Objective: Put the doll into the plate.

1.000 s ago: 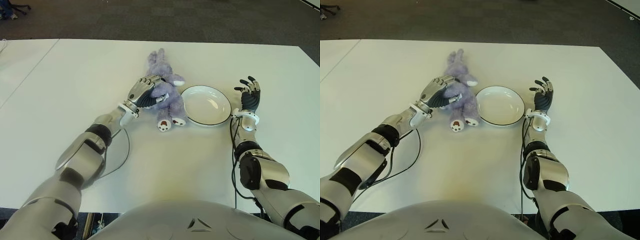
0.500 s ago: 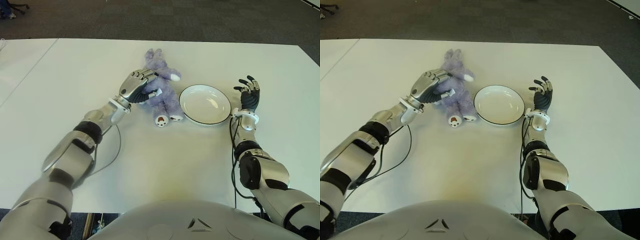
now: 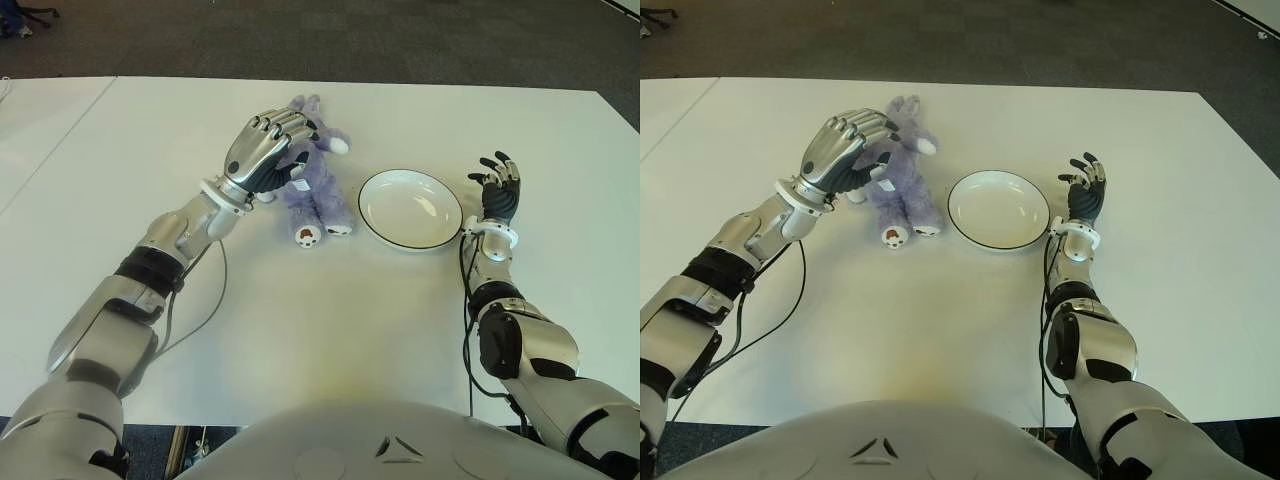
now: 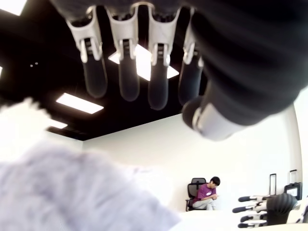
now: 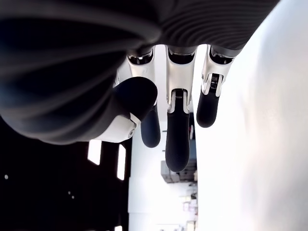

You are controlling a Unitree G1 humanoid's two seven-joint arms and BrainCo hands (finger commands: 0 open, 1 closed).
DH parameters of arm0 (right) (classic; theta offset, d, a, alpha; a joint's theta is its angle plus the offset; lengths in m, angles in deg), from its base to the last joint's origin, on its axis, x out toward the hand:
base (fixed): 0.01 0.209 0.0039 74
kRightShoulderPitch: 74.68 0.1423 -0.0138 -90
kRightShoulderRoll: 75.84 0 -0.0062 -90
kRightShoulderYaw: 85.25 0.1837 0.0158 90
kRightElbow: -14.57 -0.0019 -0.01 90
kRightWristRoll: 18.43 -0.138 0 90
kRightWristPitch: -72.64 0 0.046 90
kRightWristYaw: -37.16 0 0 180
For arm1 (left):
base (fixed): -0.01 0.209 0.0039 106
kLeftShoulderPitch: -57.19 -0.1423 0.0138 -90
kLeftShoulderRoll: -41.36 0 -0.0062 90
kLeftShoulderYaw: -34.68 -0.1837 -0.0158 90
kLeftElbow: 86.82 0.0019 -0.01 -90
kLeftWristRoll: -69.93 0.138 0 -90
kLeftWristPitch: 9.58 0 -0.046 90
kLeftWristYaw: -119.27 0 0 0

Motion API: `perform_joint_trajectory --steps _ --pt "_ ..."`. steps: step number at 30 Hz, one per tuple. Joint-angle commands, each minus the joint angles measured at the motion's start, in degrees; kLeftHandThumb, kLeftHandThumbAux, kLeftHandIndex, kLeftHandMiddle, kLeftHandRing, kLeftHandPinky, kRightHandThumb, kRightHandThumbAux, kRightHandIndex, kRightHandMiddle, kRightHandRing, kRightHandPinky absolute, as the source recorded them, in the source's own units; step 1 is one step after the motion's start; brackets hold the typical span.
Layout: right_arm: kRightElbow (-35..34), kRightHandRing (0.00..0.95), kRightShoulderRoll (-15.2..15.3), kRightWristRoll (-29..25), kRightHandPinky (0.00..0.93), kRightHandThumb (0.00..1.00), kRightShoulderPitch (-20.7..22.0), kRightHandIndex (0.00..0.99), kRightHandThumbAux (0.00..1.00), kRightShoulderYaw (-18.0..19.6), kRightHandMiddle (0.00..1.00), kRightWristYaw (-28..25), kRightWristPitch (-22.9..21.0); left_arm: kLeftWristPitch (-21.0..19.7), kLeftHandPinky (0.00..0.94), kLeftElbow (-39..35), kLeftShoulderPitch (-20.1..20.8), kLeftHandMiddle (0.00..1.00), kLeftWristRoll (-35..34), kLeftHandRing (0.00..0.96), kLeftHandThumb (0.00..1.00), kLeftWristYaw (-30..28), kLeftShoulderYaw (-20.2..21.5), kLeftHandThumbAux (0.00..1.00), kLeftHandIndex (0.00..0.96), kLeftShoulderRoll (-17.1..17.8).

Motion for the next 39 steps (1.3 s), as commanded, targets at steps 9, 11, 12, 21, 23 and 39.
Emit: perform_joint_trajectory --steps 9,11,12,21,23,39 --pt "7.9 0.46 -7.8 -0.1 0.243 1.0 -12.0 0.186 0.662 -0.4 0.316 0.6 -5.7 0.4 0.872 -8.1 1.4 0.854 -2.6 0.861 0.923 -10.5 4.7 0.66 0.767 -0.4" --pt "7.9 0.461 -7.8 -0.1 0.247 1.0 -12.0 0.184 0.662 -0.4 0.319 0.6 -5.6 0.6 0.872 -8.4 1.4 0.853 -2.7 0.861 0.923 -11.1 5.1 0.659 0.765 -0.6" --pt "7.9 0.461 -7.8 -0.2 0.239 1.0 -12.0 0.182 0.662 -0.4 0.319 0.5 -5.6 0.7 0.87 -8.5 1.4 0.852 -2.7 0.861 0.922 -11.4 5.3 0.659 0.764 -0.8" --pt "7.9 0.461 -8.3 -0.6 0.197 1.0 -11.8 0.181 0.662 0.1 0.309 0.2 -5.3 1.2 0.871 -8.5 2.6 0.85 -2.5 0.86 0.927 -12.2 5.8 0.653 0.76 -2.7" --pt "7.9 0.461 -8.3 -0.8 0.187 1.0 -11.8 0.188 0.661 0.2 0.306 -0.1 -5.3 1.6 0.869 -8.3 2.8 0.849 -2.3 0.859 0.928 -12.0 5.9 0.651 0.758 -3.2" --pt "7.9 0.461 -8.5 -1.4 0.135 1.0 -12.2 0.189 0.66 1.0 0.275 -1.5 -5.2 1.7 0.86 -7.4 3.5 0.84 -1.9 0.847 0.931 -13.6 5.7 0.64 0.744 -6.6"
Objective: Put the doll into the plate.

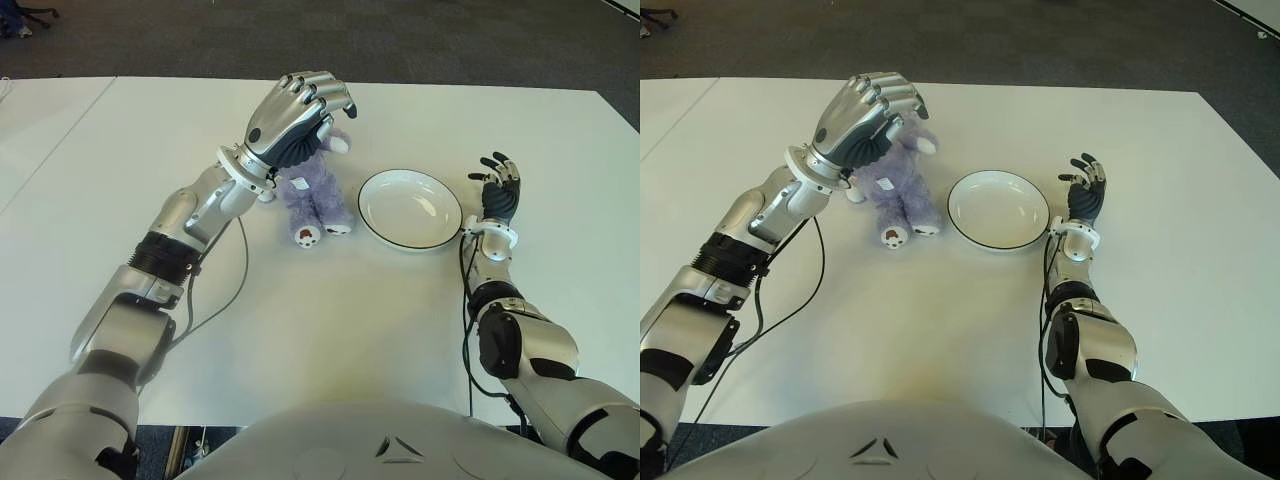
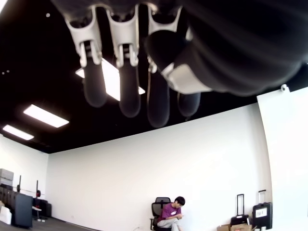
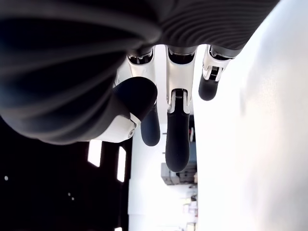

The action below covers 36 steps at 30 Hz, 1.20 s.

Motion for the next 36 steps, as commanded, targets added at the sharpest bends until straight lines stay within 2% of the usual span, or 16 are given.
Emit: perform_joint_trajectory --steps 1,4,6,7,8,9,10,11,12,13,14,16,17,24,27,36 --pt "7.9 0.461 -8.4 -1.2 0.134 1.0 -12.3 0.189 0.66 0.6 0.275 -0.3 -5.1 -0.5 0.86 0.8 0.6 0.84 0.5 0.846 0.931 -3.4 0.0 0.64 0.744 -0.7" --pt "7.9 0.461 -8.3 -0.8 0.136 1.0 -12.4 0.199 0.66 0.3 0.279 0.1 -4.9 -1.0 0.842 0.9 -0.1 0.831 0.0 0.839 0.921 -5.6 0.5 0.639 0.728 0.8" --pt "7.9 0.461 -8.3 -0.9 0.142 1.0 -12.4 0.203 0.66 0.3 0.29 -0.1 -4.7 -2.2 0.767 0.4 -0.5 0.747 0.3 0.783 0.747 -7.7 0.8 0.681 0.471 2.1" --pt "7.9 0.461 -8.3 -1.0 0.151 1.0 -12.4 0.204 0.66 0.4 0.294 -0.3 -4.7 -2.6 0.707 0.1 -0.6 0.668 0.6 0.716 0.723 -8.4 0.9 0.685 0.438 2.5" --pt "7.9 0.461 -8.3 -1.1 0.153 1.0 -12.4 0.205 0.66 0.5 0.295 -0.5 -4.6 -3.0 0.696 0.1 -1.0 0.654 1.6 0.704 0.719 -8.4 0.9 0.686 0.433 3.1" --pt "7.8 0.461 -8.3 -1.2 0.159 1.0 -12.4 0.205 0.66 0.5 0.298 -0.7 -4.6 -3.3 0.568 0.0 -1.3 0.472 2.4 0.536 0.705 -8.4 0.9 0.689 0.418 3.5" --pt "7.8 0.461 -8.3 -1.3 0.161 1.0 -12.4 0.205 0.66 0.6 0.298 -1.0 -4.6 -3.7 0.534 0.0 -1.9 0.424 3.8 0.492 0.701 -8.2 0.8 0.69 0.415 4.5" --pt "7.8 0.461 -8.3 -1.4 0.158 1.0 -12.4 0.204 0.66 0.7 0.299 -1.2 -4.6 -4.1 0.369 0.0 -2.4 0.236 4.8 0.297 0.523 -8.1 0.7 0.49 0.217 5.1" --pt "7.8 0.461 -8.3 -1.5 0.157 1.0 -12.4 0.204 0.66 0.8 0.299 -1.4 -4.5 -4.6 0.341 -0.1 -3.3 0.204 6.1 0.263 0.492 -8.0 0.5 0.456 0.183 6.3" --pt "7.8 0.461 -8.3 -1.5 0.144 1.0 -12.4 0.201 0.66 0.8 0.298 -1.5 -4.5 -4.9 0.157 -0.2 -4.0 0.052 7.0 0.087 0.363 -8.0 0.4 0.388 0.057 7.2" --pt "7.8 0.461 -8.3 -1.5 0.141 1.0 -12.4 0.199 0.661 0.8 0.296 -1.4 -4.5 -5.2 0.063 0.5 -5.3 0.013 8.2 0.028 0.322 -7.3 0.1 0.343 0.017 8.5" --pt "7.8 0.461 -8.2 -1.2 0.14 1.0 -12.4 0.198 0.661 0.6 0.295 -1.2 -4.5 -5.7 0.007 2.0 -6.6 0.001 9.4 0.003 0.305 -7.0 -0.1 0.312 0.002 10.0" --pt "7.8 0.46 -8.2 -1.1 0.174 1.0 -12.4 0.19 0.661 0.4 0.29 -1.0 -4.5 -6.0 0.001 2.6 -6.8 0.0 9.6 0.0 0.288 -7.1 -0.1 0.27 0.0 10.4" --pt "8.0 0.46 -7.6 -1.3 0.213 1.0 -12.3 0.173 0.662 0.7 0.268 -1.6 -5.5 -9.3 0.0 5.8 -6.9 0.0 9.2 0.0 0.263 -10.9 -0.8 0.15 0.0 10.9" --pt "7.8 0.46 -7.6 -1.1 0.17 1.0 -12.3 0.175 0.662 0.6 0.266 -1.0 -5.3 -9.9 0.0 6.2 -7.9 0.0 8.4 0.0 0.273 -12.7 -0.9 0.133 0.0 11.7" --pt "7.9 0.461 -7.5 -1.4 0.166 1.0 -12.3 0.187 0.66 0.9 0.28 -1.1 -5.6 -11.3 0.0 5.4 -9.9 0.0 7.9 0.0 0.317 -15.7 -0.6 0.143 0.0 13.2"
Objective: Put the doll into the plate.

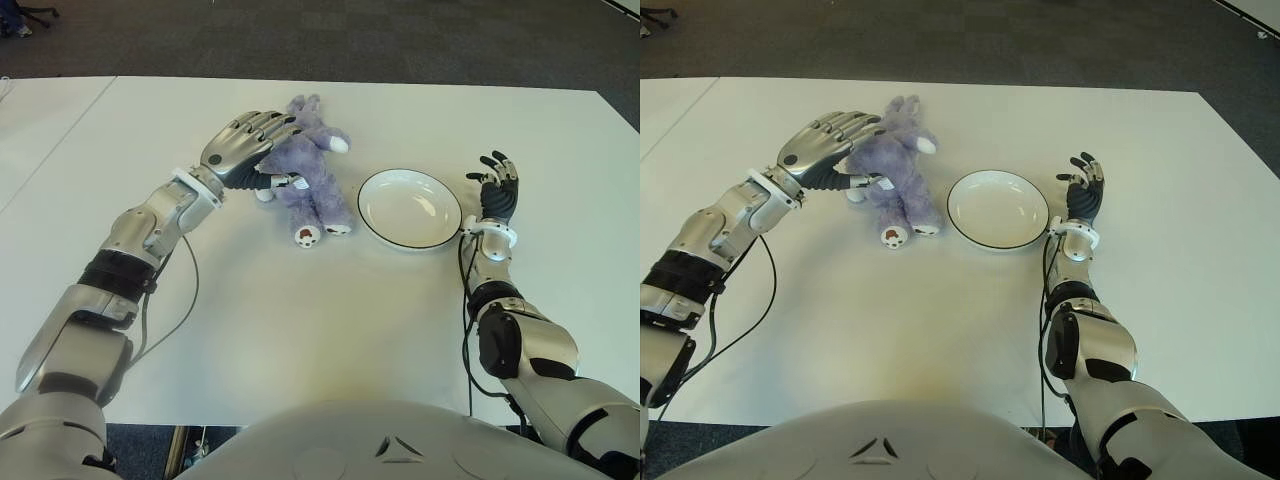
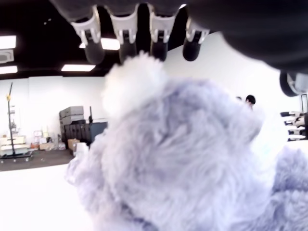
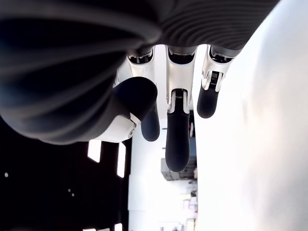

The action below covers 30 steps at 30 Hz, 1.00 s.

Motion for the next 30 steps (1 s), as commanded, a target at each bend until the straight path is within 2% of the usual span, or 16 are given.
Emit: perform_joint_trajectory --steps 1,10,16,26,30 --pt "7.9 0.461 -7.5 -1.5 0.167 1.0 -12.3 0.189 0.66 0.9 0.28 -0.4 -5.6 -1.3 0.0 0.8 -3.0 0.0 0.5 0.0 0.318 -4.0 -0.7 0.145 0.0 1.3" --pt "7.9 0.461 -7.6 -1.3 0.116 1.0 -12.1 0.186 0.66 0.9 0.258 0.5 -5.8 -2.2 0.0 1.2 -3.0 0.0 1.1 0.0 0.323 -5.9 -1.1 0.156 0.0 1.9" --pt "7.9 0.46 -7.4 -1.5 0.144 1.0 -11.9 0.183 0.661 1.0 0.247 -0.1 -6.2 -2.0 0.0 1.8 -2.6 0.0 0.7 0.0 0.317 -8.2 -1.7 0.154 0.0 2.0" --pt "8.0 0.46 -6.9 -2.1 0.099 1.0 -12.0 0.209 0.66 1.6 0.224 -2.5 -5.9 -0.9 0.0 2.9 -2.2 0.0 1.1 0.0 0.331 -5.7 -1.8 0.158 0.0 0.7" --pt "8.2 0.46 -6.6 -1.7 0.126 1.0 -12.0 0.219 0.66 1.5 0.218 -2.5 -6.3 0.1 0.0 6.5 -0.3 0.0 1.4 0.0 0.327 -3.8 -3.2 0.161 0.0 -2.0"
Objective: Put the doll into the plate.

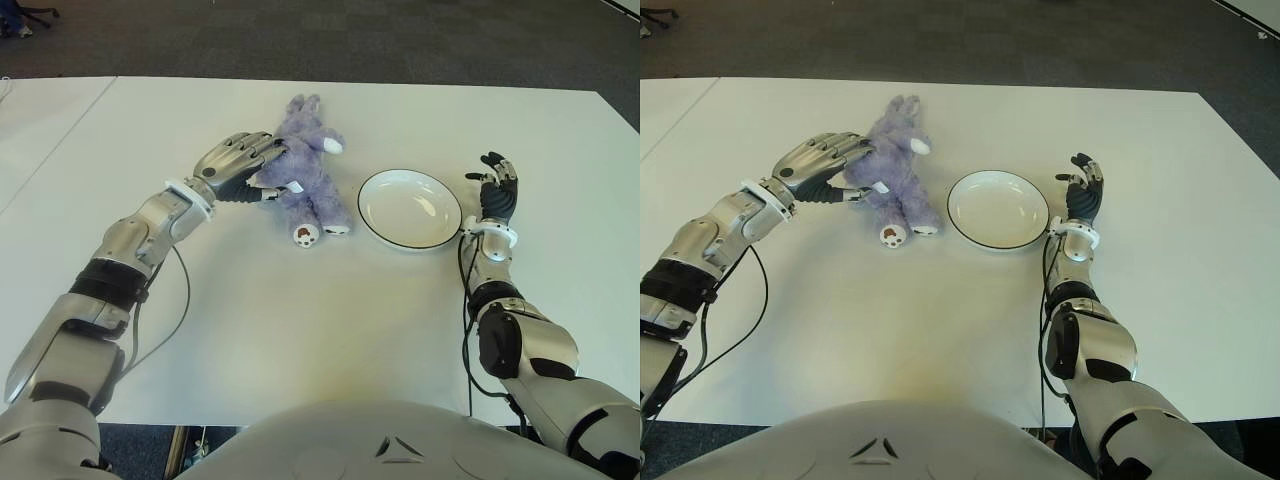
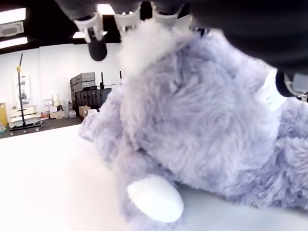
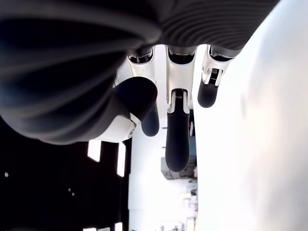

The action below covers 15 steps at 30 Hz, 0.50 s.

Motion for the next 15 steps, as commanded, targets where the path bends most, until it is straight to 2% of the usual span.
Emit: perform_joint_trajectory --steps 1,9,11,13,15 --pt "8.2 0.46 -6.6 -1.4 0.131 1.0 -12.0 0.221 0.66 1.0 0.219 -0.8 -6.2 1.3 0.0 6.6 1.6 0.0 1.5 0.0 0.323 1.2 -3.5 0.157 0.0 -4.1" --pt "8.0 0.461 -6.8 -1.2 0.104 1.0 -12.0 0.231 0.66 1.3 0.229 -0.4 -5.7 3.9 0.0 14.1 4.3 0.0 0.9 0.0 0.325 4.1 -6.7 0.174 0.0 -11.1" --pt "8.0 0.46 -6.8 -1.1 0.108 1.0 -12.0 0.233 0.66 1.3 0.226 0.0 -5.8 3.2 0.0 17.8 5.8 0.0 2.7 0.0 0.303 6.9 -8.3 0.199 0.0 -13.6" --pt "8.0 0.46 -6.9 -0.9 0.108 1.0 -11.9 0.235 0.66 1.3 0.223 0.6 -5.8 0.7 0.0 24.5 8.7 0.0 6.1 0.0 0.28 12.8 -11.0 0.245 0.0 -17.3" --pt "8.0 0.46 -6.9 -0.8 0.108 1.0 -11.9 0.235 0.66 1.2 0.223 0.8 -5.9 -0.8 0.0 29.5 11.0 0.0 8.0 0.0 0.274 17.1 -12.7 0.259 0.0 -19.3"
